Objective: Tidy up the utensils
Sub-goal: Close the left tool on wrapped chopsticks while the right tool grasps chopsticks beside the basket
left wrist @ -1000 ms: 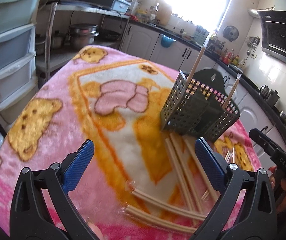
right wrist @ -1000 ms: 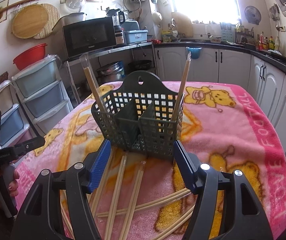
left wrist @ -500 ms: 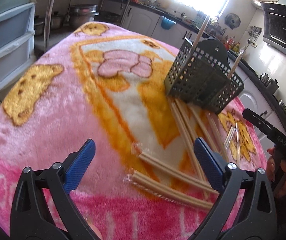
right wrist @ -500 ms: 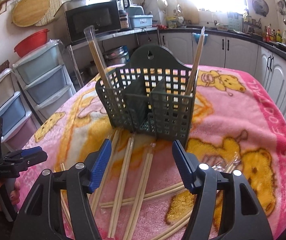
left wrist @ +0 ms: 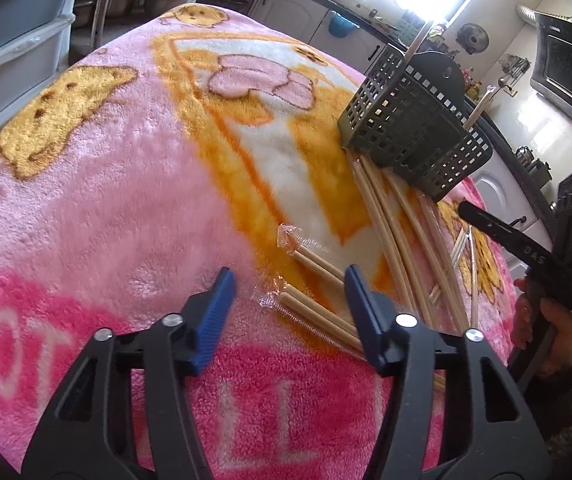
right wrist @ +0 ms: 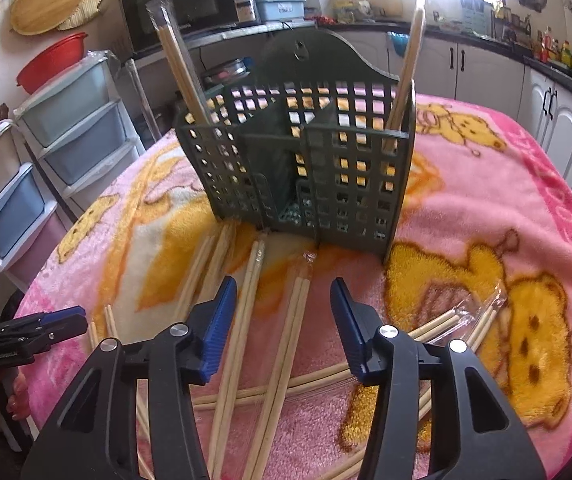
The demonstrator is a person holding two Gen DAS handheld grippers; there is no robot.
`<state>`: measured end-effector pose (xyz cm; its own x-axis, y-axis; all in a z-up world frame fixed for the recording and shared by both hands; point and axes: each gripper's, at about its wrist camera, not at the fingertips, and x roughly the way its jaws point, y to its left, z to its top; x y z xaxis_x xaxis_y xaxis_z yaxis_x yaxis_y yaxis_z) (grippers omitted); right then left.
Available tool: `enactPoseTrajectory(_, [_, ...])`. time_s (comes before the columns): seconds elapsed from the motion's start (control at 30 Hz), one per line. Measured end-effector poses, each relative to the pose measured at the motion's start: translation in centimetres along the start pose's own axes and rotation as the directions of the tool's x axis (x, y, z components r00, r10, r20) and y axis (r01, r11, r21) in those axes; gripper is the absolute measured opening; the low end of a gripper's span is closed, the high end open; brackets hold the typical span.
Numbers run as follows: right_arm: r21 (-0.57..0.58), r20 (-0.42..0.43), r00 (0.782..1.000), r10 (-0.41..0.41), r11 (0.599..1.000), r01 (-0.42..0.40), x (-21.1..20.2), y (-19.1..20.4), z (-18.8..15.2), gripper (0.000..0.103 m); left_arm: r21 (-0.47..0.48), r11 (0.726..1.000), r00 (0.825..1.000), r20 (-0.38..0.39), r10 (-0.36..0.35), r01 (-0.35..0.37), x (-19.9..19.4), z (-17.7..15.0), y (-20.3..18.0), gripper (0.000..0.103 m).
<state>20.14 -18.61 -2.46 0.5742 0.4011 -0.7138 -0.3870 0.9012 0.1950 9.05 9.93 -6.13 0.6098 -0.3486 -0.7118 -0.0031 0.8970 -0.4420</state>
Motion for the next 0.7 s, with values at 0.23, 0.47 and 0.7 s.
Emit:
enactPoseTrajectory(0.23, [0.053, -0.072, 0.997, -0.003, 0.999, 0.007, 2.7, -0.9, 0.5, 0.042, 0.051, 0.998, 1.0, -0.006, 0.031, -0.031, 1.1, -0.2, -0.9, 0.026])
enactPoseTrajectory(0.47, [0.07, -0.127, 0.992, -0.002, 0.998, 0.011, 5.5, -1.0, 1.3, 0.033, 0.028, 0.999, 0.999, -0.003, 0.034, -0.033, 1.0, 0.0, 0.4, 0.006])
enactPoseTrajectory(0.7, [0.097, -0.139, 0.99, 0.006, 0.995, 0.008, 6.5, -1.6, 1.9, 0.019, -0.006, 1.0, 1.0, 0.019, -0.003, 0.003, 0.3, 0.4, 1.2, 0.002])
